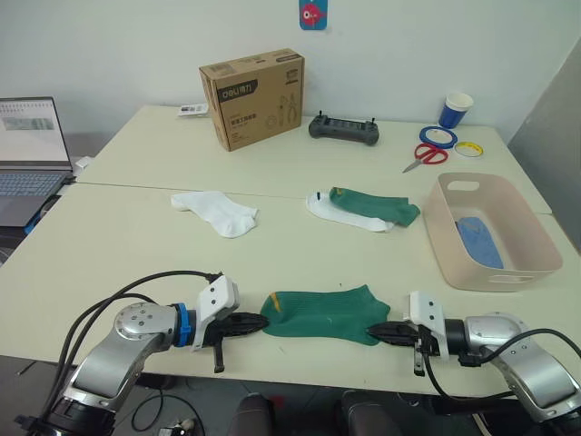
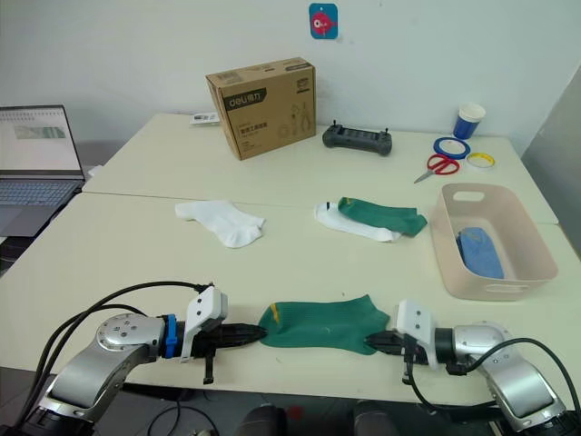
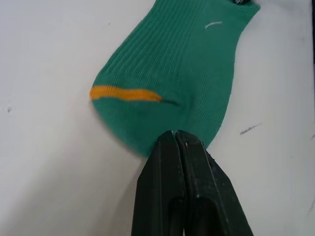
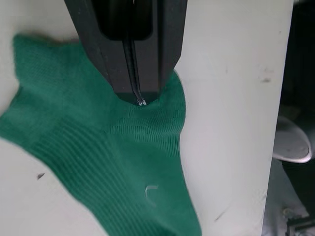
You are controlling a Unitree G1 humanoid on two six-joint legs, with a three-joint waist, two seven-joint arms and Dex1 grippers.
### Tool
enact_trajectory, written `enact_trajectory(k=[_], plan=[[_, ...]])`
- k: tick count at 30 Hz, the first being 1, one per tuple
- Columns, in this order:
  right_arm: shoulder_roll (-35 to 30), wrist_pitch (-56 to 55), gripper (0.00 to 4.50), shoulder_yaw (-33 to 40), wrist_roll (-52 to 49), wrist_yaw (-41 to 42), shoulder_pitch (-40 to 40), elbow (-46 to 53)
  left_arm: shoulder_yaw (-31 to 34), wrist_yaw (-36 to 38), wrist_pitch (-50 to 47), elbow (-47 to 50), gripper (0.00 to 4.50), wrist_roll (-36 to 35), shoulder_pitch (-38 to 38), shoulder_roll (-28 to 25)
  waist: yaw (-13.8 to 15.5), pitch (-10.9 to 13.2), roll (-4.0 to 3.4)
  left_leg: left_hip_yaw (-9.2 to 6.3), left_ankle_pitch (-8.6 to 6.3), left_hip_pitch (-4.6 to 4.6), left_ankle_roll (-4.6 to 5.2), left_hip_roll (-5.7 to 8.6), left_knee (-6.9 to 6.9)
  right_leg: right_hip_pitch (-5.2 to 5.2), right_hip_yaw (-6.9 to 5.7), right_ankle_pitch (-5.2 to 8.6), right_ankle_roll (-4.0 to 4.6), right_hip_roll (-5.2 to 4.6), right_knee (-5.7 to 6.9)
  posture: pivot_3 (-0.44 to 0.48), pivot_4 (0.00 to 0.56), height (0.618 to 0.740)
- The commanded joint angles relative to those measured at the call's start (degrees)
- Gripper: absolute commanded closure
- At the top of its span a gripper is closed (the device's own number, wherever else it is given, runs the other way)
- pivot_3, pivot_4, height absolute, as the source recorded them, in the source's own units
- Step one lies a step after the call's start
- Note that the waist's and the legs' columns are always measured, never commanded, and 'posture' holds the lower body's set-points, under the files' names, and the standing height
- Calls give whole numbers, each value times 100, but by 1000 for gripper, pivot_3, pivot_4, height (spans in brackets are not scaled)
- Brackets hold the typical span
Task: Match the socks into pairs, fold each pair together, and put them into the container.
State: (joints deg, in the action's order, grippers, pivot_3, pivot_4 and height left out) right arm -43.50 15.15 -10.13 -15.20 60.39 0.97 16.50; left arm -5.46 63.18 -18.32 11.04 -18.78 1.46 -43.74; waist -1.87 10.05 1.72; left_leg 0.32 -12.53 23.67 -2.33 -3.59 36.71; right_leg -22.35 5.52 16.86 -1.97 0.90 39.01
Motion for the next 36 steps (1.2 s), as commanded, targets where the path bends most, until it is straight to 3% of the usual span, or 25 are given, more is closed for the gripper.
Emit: enact_trajectory(k=[1,8,10,12,15,20,26,31,36], plan=[[-196,-127,4496,185,-15,151,26,-47,22,-66,-35,-59,4481,-25,-32,75,0,0,0,0,0,0,0,0,0,0,0,0,0,0,-1,0,150,740],[-209,340,4496,836,-779,141,-88,341,467,-161,-453,406,4481,-568,-7,98,-3,2,2,-3,0,1,0,-1,0,1,-3,-1,-2,1,1,0,150,740],[-87,479,4496,1069,-893,-130,-138,459,816,-458,-545,499,4481,-715,-36,173,-4,2,2,-5,0,2,0,-2,-1,1,-4,-2,-3,2,1,0,150,740],[398,387,4500,1352,-695,-993,-397,340,1343,-1088,-643,476,4310,-836,-14,418,-16,2,3,-8,0,1,0,-4,-2,1,-7,-2,-4,3,1,0,150,740],[953,227,3909,1441,-319,-1808,-631,103,1766,-1786,-500,229,3602,-737,46,819,-17,2,3,-11,0,1,0,-3,-1,1,-7,-5,-7,4,5,0,150,740],[1655,-355,2146,1185,560,-2835,-840,-669,1795,-2612,12,-48,2011,-313,71,1465,10,2,3,-2,0,6,-1,5,-2,0,-2,-16,-28,0,-4,0,150,740],[2018,-591,0,1191,990,-3470,-970,-1092,1731,-3035,225,114,23,-114,-78,1818,3,2,3,-3,0,10,-1,3,-2,-4,-2,-27,-42,2,-2,0,150,740],[1941,-703,0,1087,1100,-3416,-1073,-1180,1646,-2886,174,217,23,-113,-122,1680,-1,2,3,-4,0,9,-1,1,-2,-4,-4,-26,-42,3,-1,0,150,740],[1863,-855,0,655,1580,-3349,-1890,-1701,1167,-2292,-219,528,23,-255,391,1235,-15,4,2,1,1,9,-1,3,1,-6,2,-17,-16,3,-1,0,150,740]])
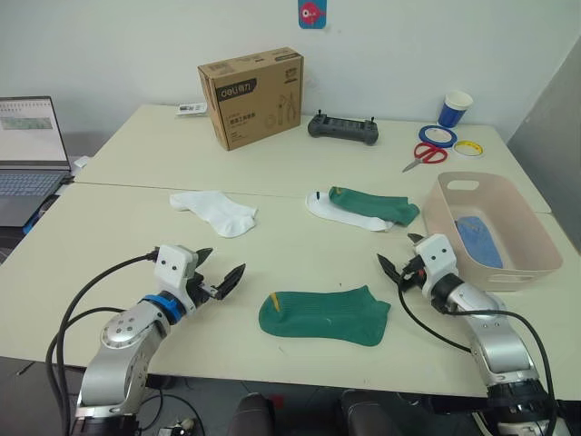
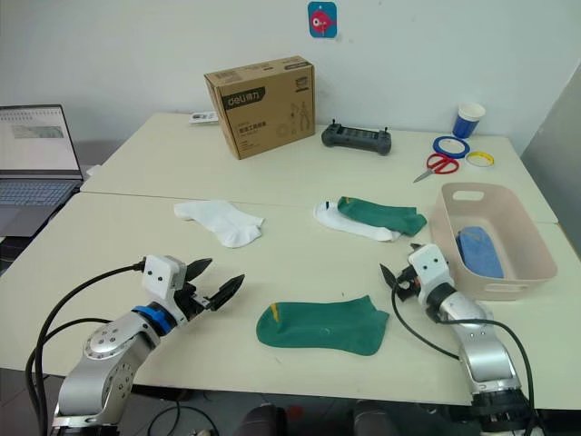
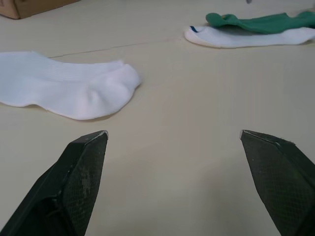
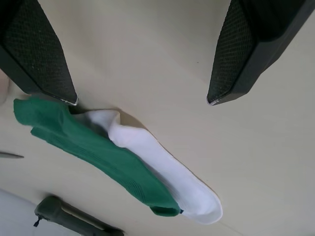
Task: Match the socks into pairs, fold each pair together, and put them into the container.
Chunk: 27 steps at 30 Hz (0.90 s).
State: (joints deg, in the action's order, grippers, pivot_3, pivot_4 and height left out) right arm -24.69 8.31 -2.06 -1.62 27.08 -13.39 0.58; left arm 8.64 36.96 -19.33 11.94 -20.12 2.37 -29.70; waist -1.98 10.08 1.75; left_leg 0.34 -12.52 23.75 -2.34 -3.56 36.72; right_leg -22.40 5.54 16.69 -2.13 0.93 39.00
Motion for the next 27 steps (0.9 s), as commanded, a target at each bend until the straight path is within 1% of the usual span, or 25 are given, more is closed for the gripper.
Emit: enact_trajectory(k=[1,3,4,5,8,10,12,15,19,23,26,27], plan=[[22,-127,0,-276,368,-47,-763,-384,-369,453,-183,505,23,-149,516,-239,-7,0,0,2,0,0,0,0,1,0,2,-1,0,0,0,0,150,740],[84,-178,0,-471,632,-130,-1242,-908,-547,577,-240,542,23,-139,889,-289,-6,0,0,3,0,-1,-1,1,2,1,2,-2,-2,0,0,0,150,740],[122,-245,0,-560,724,-135,-1462,-1205,-623,590,-253,544,23,-124,1085,-260,-5,0,0,3,0,0,-1,1,2,1,1,-18,-31,1,-1,0,150,740],[152,-311,0,-633,825,-165,-1658,-1503,-694,585,-244,525,23,-96,1262,-207,-6,0,0,1,0,1,0,1,0,1,-1,-19,-32,1,-1,0,150,740],[285,-642,0,-739,1085,-438,-2367,-2564,-891,532,-350,524,23,-109,1769,-25,-6,0,0,-1,0,4,0,1,-5,-2,-3,-30,-8,3,-2,0,150,740],[313,-862,0,-833,1258,-551,-2829,-3356,-976,475,-411,563,23,-113,1963,79,-11,1,0,-1,0,7,0,2,-6,-5,-2,-32,-5,2,-2,0,150,740],[323,-1098,0,-924,1374,-553,-3126,-3941,-1024,444,-454,601,23,-106,2027,148,-30,1,0,1,0,9,0,3,-6,-8,1,-32,-5,2,-3,0,150,740],[418,-1308,0,-867,1377,-633,-3492,-4665,-1097,372,-480,705,23,-93,1996,246,-47,1,0,-2,0,9,0,2,-9,-9,-2,-32,-4,3,-3,0,150,740],[470,-1358,0,-878,1469,-702,-3951,-5608,-1124,275,-550,870,23,-78,1895,302,-117,1,-1,-2,0,10,0,1,-17,-14,0,-33,-4,3,-1,0,150,740],[496,-1451,0,-881,1494,-675,-4263,-6192,-1102,219,-610,922,23,-87,1899,307,-127,1,-1,-4,0,7,0,2,-17,-10,-3,-33,-4,2,0,0,150,740],[539,-1483,588,-850,1438,-530,-4377,-6374,-1092,201,-633,929,0,-92,1915,295,-127,1,-1,-5,1,7,0,3,-16,-9,-3,-33,-4,2,0,0,150,740],[557,-1495,949,-817,1403,-534,-4399,-6398,-1087,201,-639,932,0,-96,1915,289,-128,1,-1,-5,1,7,0,3,-15,-9,-2,-33,-4,2,0,0,150,740]])
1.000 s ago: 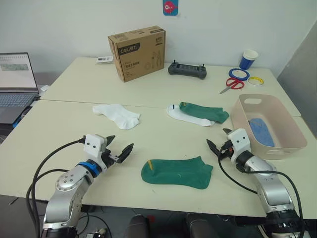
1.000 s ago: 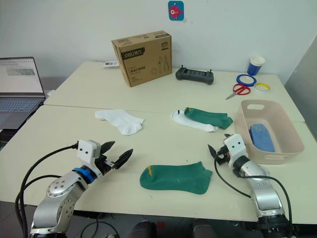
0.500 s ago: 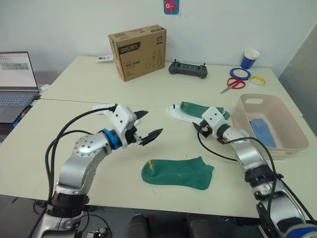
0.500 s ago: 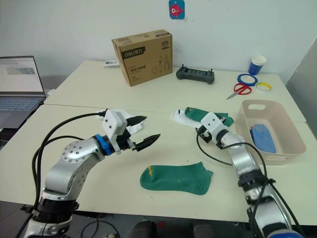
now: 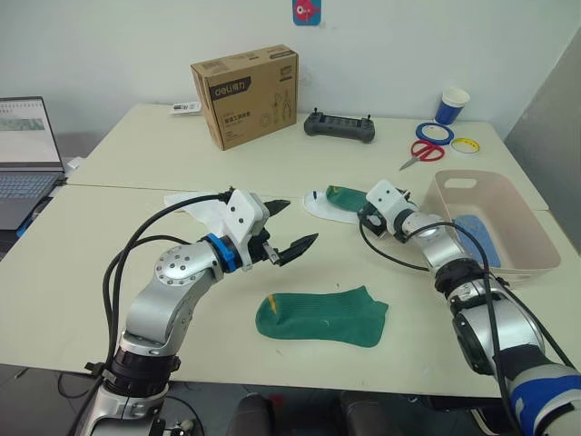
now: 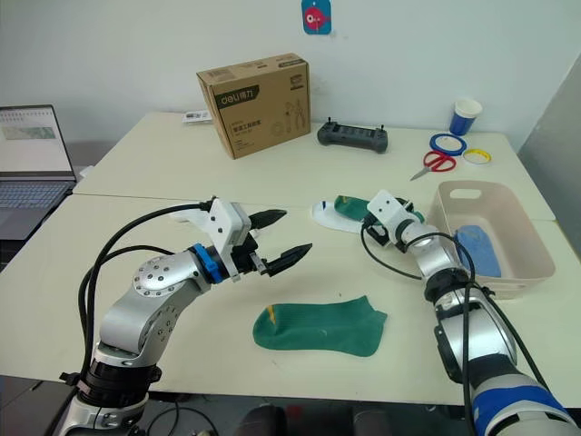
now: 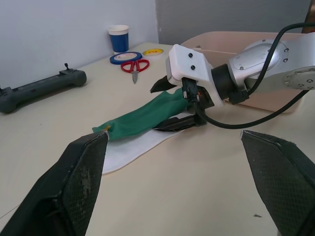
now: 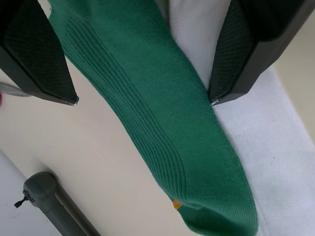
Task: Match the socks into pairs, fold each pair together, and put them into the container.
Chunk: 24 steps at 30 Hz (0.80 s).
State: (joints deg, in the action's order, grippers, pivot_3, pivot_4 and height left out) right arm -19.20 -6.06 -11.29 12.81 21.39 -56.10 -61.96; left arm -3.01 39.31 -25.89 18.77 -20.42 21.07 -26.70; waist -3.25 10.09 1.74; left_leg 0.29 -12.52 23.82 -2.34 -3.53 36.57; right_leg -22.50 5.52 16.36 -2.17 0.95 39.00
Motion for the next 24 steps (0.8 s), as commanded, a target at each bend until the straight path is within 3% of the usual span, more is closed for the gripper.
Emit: enact_trajectory(k=[1,10,15,18,21,24], plan=[[27,-65,1257,151,-88,33,-148,-163,77,-33,17,252,0,-63,44,-16,-1,0,0,0,0,0,0,0,1,0,1,0,0,0,0,0,150,740],[62,-476,4486,228,-174,242,-94,4,91,-37,45,199,0,-27,3,-46,-3,1,-2,0,0,1,0,-1,-2,-2,0,0,0,0,0,0,150,740],[22,-744,4486,215,-262,700,40,472,327,-29,-61,213,0,-131,-276,-179,-11,1,-2,0,0,1,0,-1,-5,-4,0,0,0,0,0,0,150,740],[-72,-596,4486,124,-375,1348,313,1283,501,31,-170,320,0,-246,-513,-309,-10,3,-5,0,0,2,0,-2,-8,-8,0,0,0,1,1,0,150,740],[-436,653,4486,-172,-757,2733,1148,3264,718,258,-299,492,0,-398,-985,-644,-4,3,-5,-3,0,4,0,-3,-16,-10,-3,0,0,1,1,0,150,740],[-764,2072,4486,-317,-1252,3478,1995,5182,852,508,-561,719,0,-677,-1397,-978,37,3,-5,-7,0,4,0,-5,-29,-14,-9,6,1,-1,0,0,150,740]])
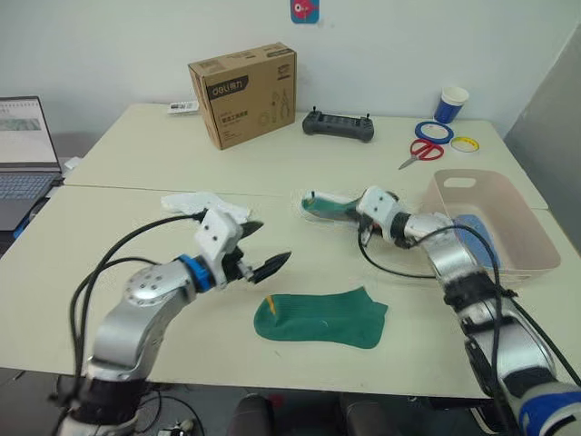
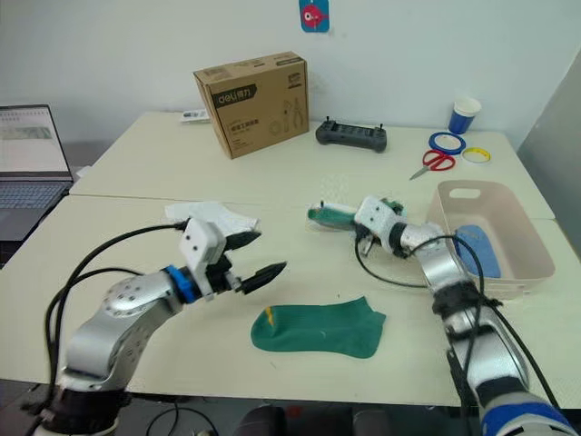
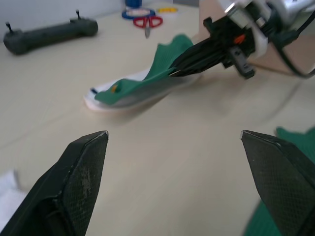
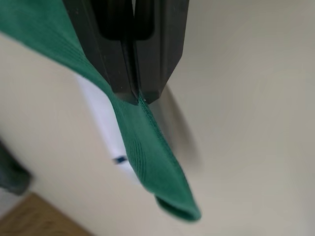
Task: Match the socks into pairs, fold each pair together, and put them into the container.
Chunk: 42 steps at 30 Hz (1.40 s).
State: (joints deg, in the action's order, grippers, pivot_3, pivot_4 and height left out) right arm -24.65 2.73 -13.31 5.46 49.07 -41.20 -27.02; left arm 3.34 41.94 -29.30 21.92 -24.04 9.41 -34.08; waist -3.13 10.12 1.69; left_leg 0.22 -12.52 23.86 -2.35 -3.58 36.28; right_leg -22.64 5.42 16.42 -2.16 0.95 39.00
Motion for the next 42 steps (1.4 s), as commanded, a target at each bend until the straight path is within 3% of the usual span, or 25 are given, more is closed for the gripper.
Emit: enact_trajectory(k=[1,5,10,13,18,22,26,31,34,37,42], plan=[[-366,1688,4486,-189,-726,935,833,2378,261,354,-329,486,0,-423,-383,-374,25,0,0,-4,0,2,0,-1,-7,-2,-6,3,4,-1,-1,0,150,740],[-787,2714,4486,-448,-1049,1295,1629,4005,414,475,-523,570,0,-619,-608,-646,32,5,-5,-4,0,-2,0,0,-16,-5,-9,19,19,-1,2,0,150,740],[-584,3409,4486,-459,-1227,843,1901,4460,386,509,-643,525,0,-669,-613,-762,-9,5,-4,1,3,-16,-4,-1,-14,-2,1,31,4,1,3,0,150,740],[-576,3633,3824,-289,-1453,850,1817,4414,214,507,-704,474,0,-617,-543,-734,-12,5,-4,6,7,-18,-10,3,-10,-1,8,31,10,0,3,0,150,740],[-1007,3936,2123,95,-2152,1340,1676,4706,55,438,-863,305,0,-554,-415,-711,9,7,-1,8,7,-8,-11,4,-8,-5,7,21,-12,-1,-1,0,150,740],[-1548,4065,2123,422,-2818,1915,1737,4878,-211,386,-933,83,0,-323,-308,-725,21,7,-1,2,6,-7,-9,3,-17,-5,0,31,-8,1,-2,0,150,740],[-1354,3373,2123,495,-2018,845,1470,3685,-712,311,-955,-446,0,-22,44,-524,5,7,3,-3,5,-8,-7,1,-17,-5,-4,33,-6,6,-1,0,150,740],[-1138,2550,2123,343,-1366,211,1390,2586,-1101,340,-830,-828,0,285,310,-334,2,7,4,9,6,-4,-8,5,-12,-9,8,26,-11,3,-1,0,150,740],[-1103,2721,2070,266,-1307,259,1444,2299,-1408,446,-688,-1029,591,548,371,-339,6,5,1,6,6,-5,-8,4,-15,-8,6,25,-7,3,0,0,150,740],[-1112,2859,2070,230,-1322,342,1429,2233,-1438,450,-602,-1179,1482,621,494,-241,10,2,2,4,6,-12,-8,4,-13,3,4,25,-6,3,0,0,150,740],[-1175,3088,3376,358,-1569,598,1429,2458,-1323,540,-669,-1090,3060,548,533,-185,15,2,3,5,6,-15,-8,7,-7,10,5,25,-16,1,0,0,150,740]])
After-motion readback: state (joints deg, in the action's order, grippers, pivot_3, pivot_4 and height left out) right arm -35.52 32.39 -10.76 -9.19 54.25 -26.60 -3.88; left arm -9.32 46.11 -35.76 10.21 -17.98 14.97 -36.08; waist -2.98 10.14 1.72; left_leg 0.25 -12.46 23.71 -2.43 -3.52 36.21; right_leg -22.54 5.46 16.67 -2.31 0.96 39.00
